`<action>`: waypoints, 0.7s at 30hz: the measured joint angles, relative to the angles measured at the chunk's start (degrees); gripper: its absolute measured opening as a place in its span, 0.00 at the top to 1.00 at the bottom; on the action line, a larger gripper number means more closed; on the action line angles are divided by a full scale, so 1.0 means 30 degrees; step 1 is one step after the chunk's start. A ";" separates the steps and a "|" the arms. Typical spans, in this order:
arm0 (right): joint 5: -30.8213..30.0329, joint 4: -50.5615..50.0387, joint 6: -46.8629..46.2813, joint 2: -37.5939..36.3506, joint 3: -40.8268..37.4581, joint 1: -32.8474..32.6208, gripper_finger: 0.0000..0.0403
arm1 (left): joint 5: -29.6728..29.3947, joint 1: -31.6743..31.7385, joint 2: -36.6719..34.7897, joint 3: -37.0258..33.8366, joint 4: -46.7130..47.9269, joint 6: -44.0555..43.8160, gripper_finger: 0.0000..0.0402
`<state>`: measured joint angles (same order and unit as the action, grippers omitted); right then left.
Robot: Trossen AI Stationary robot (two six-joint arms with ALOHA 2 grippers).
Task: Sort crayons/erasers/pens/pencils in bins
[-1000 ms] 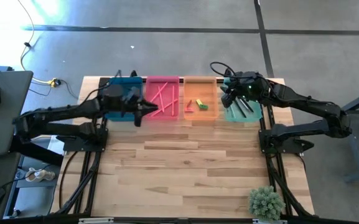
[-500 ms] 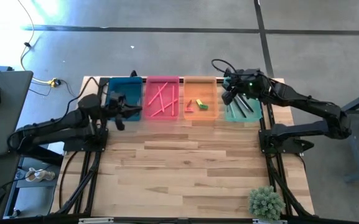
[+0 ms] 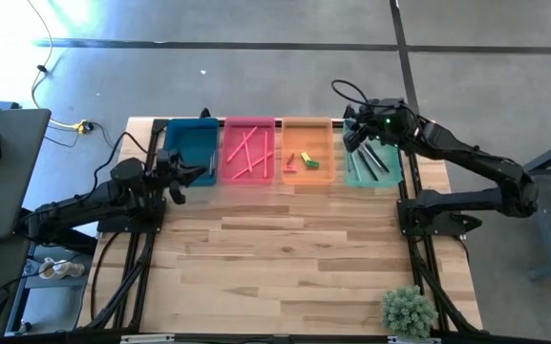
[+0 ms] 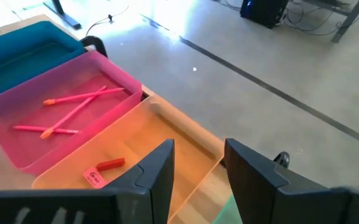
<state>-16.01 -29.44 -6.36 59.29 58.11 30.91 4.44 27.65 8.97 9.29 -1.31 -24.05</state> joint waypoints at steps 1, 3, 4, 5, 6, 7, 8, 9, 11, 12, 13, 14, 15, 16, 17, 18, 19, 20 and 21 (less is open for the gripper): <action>0.0007 0.0097 0.0138 0.0000 0.0000 0.0085 0.67 | -0.0318 -0.0060 -0.0267 -0.0012 0.0435 0.0014 1.00; 0.0011 0.0347 0.0351 0.0000 0.0000 0.0274 0.67 | -0.0819 -0.0226 -0.0735 -0.0012 0.1093 0.0166 1.00; 0.0015 0.0456 0.0439 0.0000 0.0000 0.0363 0.67 | -0.0961 -0.0322 -0.0940 -0.0012 0.1407 0.0387 1.00; 0.0015 0.0492 0.0484 0.0000 0.0000 0.0456 0.67 | -0.1067 -0.0411 -0.1121 -0.0012 0.1663 0.0635 1.00; 0.0025 0.0510 0.0557 0.0000 0.0000 0.0563 0.67 | -0.1210 -0.0502 -0.1256 -0.0012 0.1913 0.0883 1.00; 0.0034 0.0558 0.0677 0.0000 0.0000 0.0667 0.67 | -0.1333 -0.0565 -0.1352 -0.0012 0.2213 0.1062 1.00; 0.0034 0.0627 0.0778 0.0000 0.0000 0.0778 0.67 | -0.1475 -0.0631 -0.1414 -0.0012 0.2522 0.1170 1.00; 0.0036 0.0673 0.0782 0.0000 0.0000 0.0878 0.67 | -0.1662 -0.0685 -0.1468 -0.0012 0.2761 0.1211 1.00; 0.0036 0.0807 0.0782 0.0000 0.0000 0.1047 0.67 | -0.2016 -0.0788 -0.1515 -0.0012 0.3105 0.1304 1.00; 0.0036 0.0891 0.0789 -0.0015 0.0000 0.1090 0.67 | -0.2157 -0.0848 -0.1508 -0.0012 0.3221 0.1389 1.00; 0.0034 0.0940 0.0791 -0.0057 0.0000 0.1114 0.67 | -0.2259 -0.0902 -0.1508 -0.0012 0.3280 0.1475 1.00; 0.0036 0.1028 0.0852 -0.0117 0.0000 0.1117 0.67 | -0.2354 -0.0950 -0.1508 -0.0012 0.3246 0.1591 1.00; 0.0036 0.1100 0.0954 -0.0202 0.0000 0.1117 0.67 | -0.2439 -0.1003 -0.1508 -0.0012 0.3231 0.1664 1.00; 0.0036 0.1153 0.1119 -0.0324 0.0000 0.1117 0.67 | -0.2524 -0.1034 -0.1508 -0.0012 0.3236 0.1737 1.00; 0.0044 0.1199 0.1251 -0.0476 0.0000 0.1117 0.67 | -0.2586 -0.1046 -0.1508 -0.0012 0.3237 0.1740 1.00; 0.0038 0.1204 0.1277 -0.0651 0.0000 0.1117 0.67 | -0.2654 -0.1046 -0.1508 -0.0012 0.3219 0.1740 1.00; 0.0037 0.1204 0.1277 -0.0844 0.0000 0.1117 0.67 | -0.2728 -0.1046 -0.1508 -0.0015 0.3145 0.1759 1.00; 0.0037 0.1197 0.1284 -0.1057 0.0000 0.1117 0.67 | -0.2779 -0.1046 -0.1505 -0.0114 0.2788 0.1806 1.00; 0.0036 0.1184 0.1354 -0.1276 0.0000 0.1117 0.67 | -0.2781 -0.1046 -0.1508 -0.0382 0.2060 0.1792 1.00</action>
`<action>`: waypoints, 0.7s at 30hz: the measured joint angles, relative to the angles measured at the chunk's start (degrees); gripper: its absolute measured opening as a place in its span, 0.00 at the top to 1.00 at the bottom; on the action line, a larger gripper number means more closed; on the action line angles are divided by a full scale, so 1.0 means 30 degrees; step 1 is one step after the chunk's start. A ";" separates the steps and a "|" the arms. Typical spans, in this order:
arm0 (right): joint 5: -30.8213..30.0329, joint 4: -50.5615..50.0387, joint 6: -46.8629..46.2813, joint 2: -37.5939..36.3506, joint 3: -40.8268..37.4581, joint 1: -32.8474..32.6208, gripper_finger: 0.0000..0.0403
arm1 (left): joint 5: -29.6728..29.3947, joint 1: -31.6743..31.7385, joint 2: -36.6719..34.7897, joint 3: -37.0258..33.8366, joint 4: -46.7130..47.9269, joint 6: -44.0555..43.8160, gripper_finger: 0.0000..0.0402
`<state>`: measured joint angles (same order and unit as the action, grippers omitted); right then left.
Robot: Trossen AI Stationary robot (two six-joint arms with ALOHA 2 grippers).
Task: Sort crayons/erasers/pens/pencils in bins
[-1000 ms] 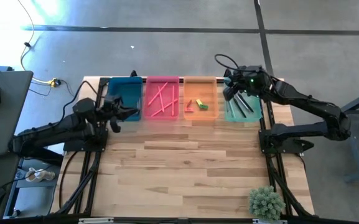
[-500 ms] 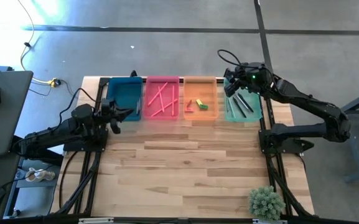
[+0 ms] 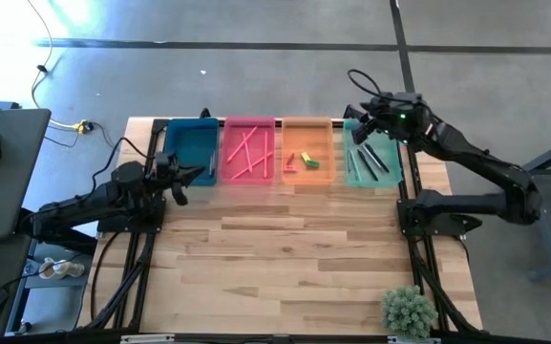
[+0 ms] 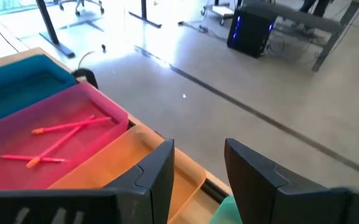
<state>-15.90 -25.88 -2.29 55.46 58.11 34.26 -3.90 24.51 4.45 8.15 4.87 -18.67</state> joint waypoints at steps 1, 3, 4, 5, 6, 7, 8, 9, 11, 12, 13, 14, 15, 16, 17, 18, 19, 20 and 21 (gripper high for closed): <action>0.0000 -0.0019 0.0198 -0.0256 0.0000 0.0000 0.67 | 0.0046 0.0000 0.0000 -0.0435 -0.1004 -0.0077 1.00; 0.0000 -0.0138 0.0411 -0.0848 0.0000 0.0000 0.67 | 0.0331 0.0000 0.0000 -0.1440 -0.2721 -0.0410 1.00; 0.0000 -0.0269 0.0407 -0.1149 0.0000 0.0000 0.67 | 0.0445 0.0000 0.0000 -0.1838 -0.3201 -0.0632 1.00; 0.0001 -0.0447 0.0345 -0.1463 0.0000 0.0000 0.67 | 0.0459 0.0000 0.0000 -0.2249 -0.3535 -0.0931 1.00; 0.0000 -0.0691 0.0315 -0.1776 0.0000 0.0000 0.67 | 0.0478 0.0000 0.0000 -0.2529 -0.3568 -0.1197 1.00; 0.0000 -0.0935 0.0284 -0.2110 0.0000 0.0000 0.67 | 0.0493 0.0000 0.0027 -0.2545 -0.3201 -0.1386 1.00; 0.0000 -0.1188 0.0273 -0.2437 0.0000 0.0000 0.67 | 0.0499 0.0000 0.0055 -0.2519 -0.3230 -0.1452 1.00; 0.0000 -0.1499 0.0225 -0.2749 0.0000 0.0000 0.67 | 0.0503 0.0000 0.0062 -0.2491 -0.3338 -0.1455 1.00; 0.0006 -0.2196 -0.0154 -0.3360 0.0000 -0.0027 0.67 | 0.0504 0.0000 0.0031 -0.2479 -0.3731 -0.1263 1.00; 0.0023 -0.2619 -0.0290 -0.3665 0.0000 -0.0052 0.67 | 0.0506 0.0000 0.0035 -0.2479 -0.3851 -0.0892 1.00; 0.0092 -0.2986 -0.0443 -0.3967 0.0000 -0.0109 0.67 | 0.0533 0.0000 0.0029 -0.2479 -0.3938 -0.0476 1.00; 0.0243 -0.3288 -0.0569 -0.4277 0.0000 -0.0194 0.67 | 0.0568 0.0000 0.0029 -0.2479 -0.3994 -0.0101 1.00; 0.0390 -0.3644 -0.0580 -0.4566 0.0002 -0.0302 0.67 | 0.0576 0.0000 0.0029 -0.2479 -0.3975 0.0158 1.00; 0.0477 -0.4005 -0.0593 -0.4845 -0.0021 -0.0433 0.67 | 0.0571 0.0000 0.0029 -0.2479 -0.3919 0.0267 1.00; 0.0491 -0.4079 -0.0705 -0.5162 -0.0208 -0.0592 0.67 | 0.0569 0.0000 0.0035 -0.2479 -0.3875 0.0283 1.00; 0.0503 -0.4077 -0.0956 -0.5506 -0.0552 -0.0775 0.67 | 0.0563 0.0000 0.0036 -0.2479 -0.3872 0.0283 1.00; 0.0513 -0.4117 -0.1288 -0.5898 -0.0993 -0.0988 0.67 | 0.0561 0.0007 0.0036 -0.2479 -0.3872 0.0363 1.00; 0.0517 -0.4138 -0.1669 -0.6299 -0.1474 -0.1217 0.67 | 0.0556 0.0022 0.0036 -0.2479 -0.3855 0.0577 1.00; 0.0510 -0.4028 -0.2082 -0.6718 -0.2106 -0.1471 0.67 | 0.0559 0.0022 0.0036 -0.2479 -0.3827 0.0837 1.00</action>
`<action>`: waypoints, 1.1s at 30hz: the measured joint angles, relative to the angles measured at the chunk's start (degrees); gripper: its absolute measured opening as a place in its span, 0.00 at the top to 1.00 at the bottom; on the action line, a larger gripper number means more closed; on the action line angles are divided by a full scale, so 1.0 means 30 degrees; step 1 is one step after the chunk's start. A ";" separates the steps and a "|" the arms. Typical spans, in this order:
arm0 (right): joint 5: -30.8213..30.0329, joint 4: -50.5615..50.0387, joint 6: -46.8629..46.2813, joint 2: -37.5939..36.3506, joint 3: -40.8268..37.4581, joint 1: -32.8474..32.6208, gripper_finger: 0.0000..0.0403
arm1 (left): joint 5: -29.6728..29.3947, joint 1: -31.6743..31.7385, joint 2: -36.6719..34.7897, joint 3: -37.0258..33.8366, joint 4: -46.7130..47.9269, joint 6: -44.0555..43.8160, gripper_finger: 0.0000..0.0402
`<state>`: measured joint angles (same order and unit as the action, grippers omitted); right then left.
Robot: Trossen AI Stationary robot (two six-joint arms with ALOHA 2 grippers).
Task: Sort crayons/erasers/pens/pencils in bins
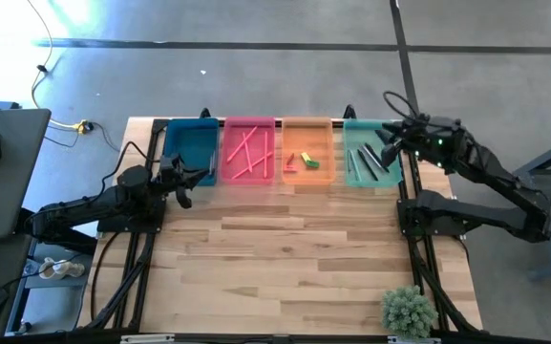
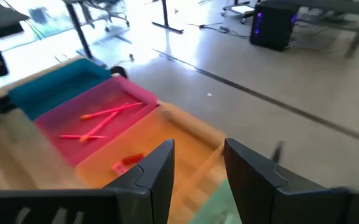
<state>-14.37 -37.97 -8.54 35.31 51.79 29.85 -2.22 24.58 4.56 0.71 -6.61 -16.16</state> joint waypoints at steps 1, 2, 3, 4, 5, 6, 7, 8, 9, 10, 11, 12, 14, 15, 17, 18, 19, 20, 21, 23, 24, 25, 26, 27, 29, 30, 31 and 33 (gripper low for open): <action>0.0000 0.0353 -0.0463 -0.0427 -0.0695 -0.0275 0.68 | -0.0006 0.0000 0.0000 0.0000 0.0032 0.0271 1.00; 0.0013 0.0788 -0.0848 -0.0835 -0.1435 -0.0585 0.68 | -0.0008 0.0000 0.0000 0.0000 0.0079 0.0540 1.00; 0.0006 0.1363 -0.1176 -0.1255 -0.2204 -0.0884 0.69 | -0.0013 0.0000 0.0000 0.0000 0.0113 0.0643 1.00; 0.0005 0.2009 -0.1493 -0.1617 -0.2971 -0.1166 0.70 | -0.0013 0.0000 0.0002 0.0000 0.0123 0.0751 1.00; 0.0003 0.2808 -0.1702 -0.1988 -0.3760 -0.1463 0.71 | -0.0020 0.0000 0.0007 0.0000 0.0116 0.0798 1.00; 0.0007 0.3544 -0.1953 -0.2325 -0.4520 -0.1734 0.72 | -0.0020 0.0000 0.0007 0.0000 0.0117 0.0800 1.00; 0.0015 0.4311 -0.2162 -0.2628 -0.5244 -0.2011 0.73 | -0.0028 0.0000 0.0007 0.0000 0.0123 0.0793 1.00; 0.0008 0.4998 -0.2387 -0.2904 -0.5937 -0.2290 0.75 | -0.0046 0.0000 0.0007 0.0000 0.0123 0.0804 1.00; 0.0016 0.5681 -0.2648 -0.3168 -0.6597 -0.2549 0.76 | -0.0049 0.0000 0.0007 0.0000 0.0116 0.0808 1.00; 0.0085 0.6232 -0.2895 -0.3390 -0.7216 -0.2779 0.77 | -0.0049 0.0000 0.0007 0.0000 0.0123 0.0795 1.00; 0.0207 0.6647 -0.3172 -0.3590 -0.7759 -0.3000 0.78 | -0.0045 0.0000 0.0007 0.0000 0.0120 0.0793 1.00; 0.0338 0.6969 -0.3379 -0.3771 -0.8241 -0.3224 0.78 | -0.0046 0.0000 0.0007 0.0000 0.0116 0.0793 1.00; 0.0589 0.7231 -0.4014 -0.4109 -0.9043 -0.3644 0.80 | -0.0045 0.0000 0.0007 0.0000 0.0116 0.0803 1.00; 0.0796 0.7250 -0.4168 -0.4270 -0.9365 -0.3860 0.81 | -0.0042 0.0000 0.0007 0.0000 0.0117 0.0787 1.00; 0.1261 0.7312 -0.4560 -0.4569 -0.9854 -0.4312 0.83 | -0.0042 0.0000 0.0007 0.0000 0.0116 0.0801 1.00; 0.1396 0.7307 -0.4689 -0.4727 -1.0027 -0.4557 0.85 | -0.0042 0.0000 0.0007 0.0000 0.0116 0.0798 1.00; 0.1548 0.7305 -0.4796 -0.4869 -1.0157 -0.4812 0.87 | -0.0042 0.0000 0.0007 0.0000 0.0116 0.0785 1.00; 0.1744 0.7314 -0.4857 -0.4981 -1.0241 -0.5064 0.88 | -0.0044 0.0000 0.0007 0.0000 0.0118 0.0786 1.00; 0.1925 0.7333 -0.4842 -0.5107 -1.0310 -0.5336 0.91 | -0.0042 0.0000 0.0007 0.0000 0.0116 0.0796 1.00; 0.2155 0.7248 -0.4528 -0.5316 -1.0386 -0.5844 0.95 | -0.0042 0.0000 0.0007 0.0000 0.0116 0.0776 1.00; 0.2161 0.7210 -0.4427 -0.5380 -1.0459 -0.6100 0.97 | -0.0042 0.0000 0.0007 0.0000 0.0116 0.0772 1.00; 0.2158 0.7195 -0.4299 -0.5479 -1.0616 -0.6337 0.99 | -0.0042 0.0000 0.0015 0.0000 0.0116 0.0786 1.00; 0.2164 0.7195 -0.4168 -0.5616 -1.0856 -0.6554 0.99 | -0.0042 0.0000 0.0007 0.0000 0.0116 0.0793 1.00; 0.2164 0.7220 -0.4165 -0.5756 -1.1161 -0.6757 0.99 | -0.0042 0.0000 0.0015 0.0007 0.0116 0.0773 1.00; 0.2296 0.7312 -0.4523 -0.6127 -1.1914 -0.7105 0.98 | -0.0042 0.0000 0.0015 0.0007 0.0116 0.0770 1.00; 0.2533 0.7372 -0.4635 -0.6398 -1.2325 -0.7266 0.98 | -0.0042 0.0000 0.0015 0.0007 0.0116 0.0784 1.00; 0.2863 0.7606 -0.4679 -0.6667 -1.2715 -0.7400 0.98 | -0.0042 0.0000 0.0015 0.0007 0.0116 0.0782 1.00; 0.3371 0.8264 -0.4653 -0.7268 -1.3353 -0.7611 0.99 | -0.0042 0.0000 0.0015 0.0007 0.0116 0.0768 1.00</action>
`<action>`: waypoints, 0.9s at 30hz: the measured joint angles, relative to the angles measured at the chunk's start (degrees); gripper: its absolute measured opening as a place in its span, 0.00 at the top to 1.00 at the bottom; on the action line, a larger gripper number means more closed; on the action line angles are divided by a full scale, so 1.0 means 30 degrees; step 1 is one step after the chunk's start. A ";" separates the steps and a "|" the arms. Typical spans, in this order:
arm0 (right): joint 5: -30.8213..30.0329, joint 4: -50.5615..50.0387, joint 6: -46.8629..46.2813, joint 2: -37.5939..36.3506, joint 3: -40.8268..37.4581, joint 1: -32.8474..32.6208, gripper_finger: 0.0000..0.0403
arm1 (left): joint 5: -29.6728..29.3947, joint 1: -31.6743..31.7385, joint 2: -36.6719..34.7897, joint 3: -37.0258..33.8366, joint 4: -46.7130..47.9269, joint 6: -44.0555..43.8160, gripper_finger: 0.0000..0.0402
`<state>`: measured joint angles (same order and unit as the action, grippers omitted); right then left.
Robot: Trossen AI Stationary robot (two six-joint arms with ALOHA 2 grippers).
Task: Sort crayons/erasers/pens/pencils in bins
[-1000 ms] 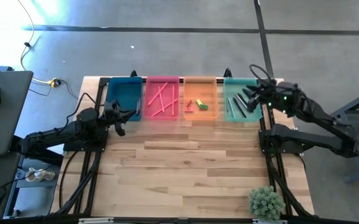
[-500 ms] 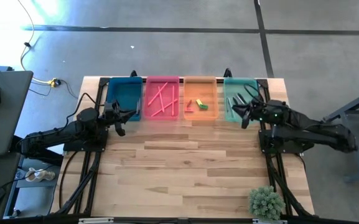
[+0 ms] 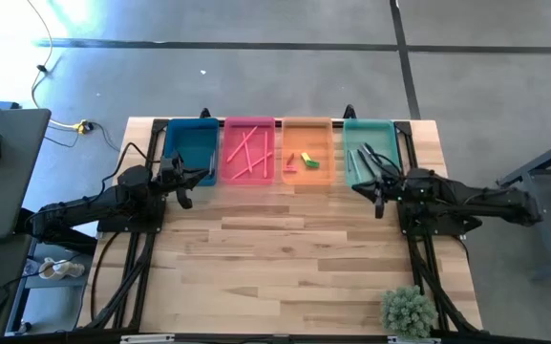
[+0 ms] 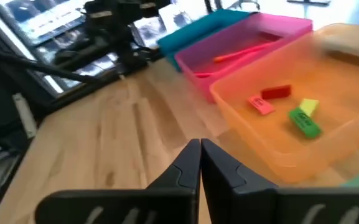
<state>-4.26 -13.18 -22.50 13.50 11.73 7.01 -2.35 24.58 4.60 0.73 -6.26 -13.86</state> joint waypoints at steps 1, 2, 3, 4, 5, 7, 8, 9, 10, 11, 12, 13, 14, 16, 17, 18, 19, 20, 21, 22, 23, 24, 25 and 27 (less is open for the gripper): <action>0.0132 0.0197 0.0052 -0.0319 -0.0318 -0.0080 0.99 | 0.0000 0.0000 0.0000 0.0000 0.0000 0.0019 1.00; 0.0341 0.0392 0.0102 -0.0645 -0.0661 -0.0126 1.00 | 0.0000 0.0000 0.0000 0.0000 0.0000 0.0017 1.00; 0.0532 0.0583 0.0102 -0.0980 -0.0997 -0.0149 1.00 | 0.0000 0.0000 0.0000 0.0000 0.0000 -0.0003 1.00; 0.0765 0.0628 0.0102 -0.1333 -0.1301 -0.0149 1.00 | 0.0000 0.0000 0.0000 0.0000 0.0000 0.0003 1.00; 0.1071 0.0580 0.0123 -0.1713 -0.1600 -0.0149 1.00 | 0.0000 0.0000 0.0000 0.0000 0.0000 0.0023 1.00; 0.1509 0.0608 0.0165 -0.2460 -0.2052 -0.0149 1.00 | 0.0000 0.0000 0.0000 0.0000 0.0000 0.0000 1.00; 0.1779 0.0618 0.0178 -0.2853 -0.2265 -0.0149 1.00 | 0.0000 0.0000 0.0000 0.0000 0.0000 0.0003 1.00; 0.2044 0.0670 0.0231 -0.3218 -0.2403 -0.0149 1.00 | 0.0000 0.0000 0.0000 0.0000 0.0000 0.0018 1.00; 0.2279 0.0797 0.0482 -0.3459 -0.2399 -0.0149 1.00 | 0.0000 0.0000 0.0000 0.0000 0.0000 0.0018 1.00; 0.2531 0.0813 0.0694 -0.3693 -0.2399 -0.0149 1.00 | 0.0000 0.0000 0.0000 0.0000 0.0000 0.0004 1.00; 0.2611 0.0806 0.0934 -0.3987 -0.2399 -0.0149 1.00 | 0.0000 0.0000 0.0000 0.0000 0.0000 0.0003 1.00; 0.2611 0.0724 0.1108 -0.4197 -0.2399 -0.0149 1.00 | 0.0000 0.0007 0.0000 0.0000 0.0000 0.0020 1.00; 0.2593 0.0733 0.1183 -0.4372 -0.2399 -0.0149 1.00 | 0.0007 0.0004 0.0000 0.0000 0.0000 0.0025 1.00; 0.2254 0.0705 0.1446 -0.4486 -0.2399 -0.0149 1.00 | 0.0051 0.0000 0.0000 0.0000 0.0000 0.0003 1.00; 0.1959 0.0665 0.1568 -0.4458 -0.2399 -0.0149 1.00 | 0.0051 0.0004 0.0000 0.0000 0.0000 0.0016 1.00; 0.1639 0.0656 0.1717 -0.4337 -0.2399 -0.0149 1.00 | 0.0051 0.0007 0.0000 0.0000 0.0000 0.0025 1.00; 0.1361 0.0644 0.2012 -0.4204 -0.2399 -0.0148 1.00 | 0.0044 0.0007 0.0000 0.0000 0.0000 0.0011 1.00; 0.1278 0.0636 0.2415 -0.4066 -0.2399 -0.0142 1.00 | 0.0051 0.0007 0.0000 0.0000 0.0000 0.0001 1.00; 0.1270 0.0636 0.3029 -0.3886 -0.2399 -0.0142 1.00 | 0.0051 0.0000 0.0000 0.0000 0.0000 0.0008 1.00; 0.1270 0.0636 0.3739 -0.3725 -0.2399 -0.0142 1.00 | 0.0051 0.0007 0.0000 0.0000 0.0000 0.0018 1.00; 0.1273 0.0636 0.4321 -0.3489 -0.2399 -0.0142 1.00 | 0.0051 0.0007 0.0000 0.0000 0.0000 0.0015 1.00; 0.1278 0.0629 0.4762 -0.3268 -0.2399 -0.0142 1.00 | 0.0051 0.0007 0.0000 0.0000 -0.0002 0.0003 1.00; 0.1278 0.0622 0.5026 -0.3096 -0.2399 -0.0142 1.00 | 0.0051 0.0007 0.0000 0.0000 0.0000 0.0015 1.00; 0.1278 0.0622 0.4921 -0.2786 -0.2399 -0.0142 1.00 | 0.0051 0.0004 0.0000 0.0000 0.0000 0.0019 1.00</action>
<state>-0.43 -11.31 -7.74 5.14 4.54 6.59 -2.20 24.59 4.60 0.73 -6.26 -13.80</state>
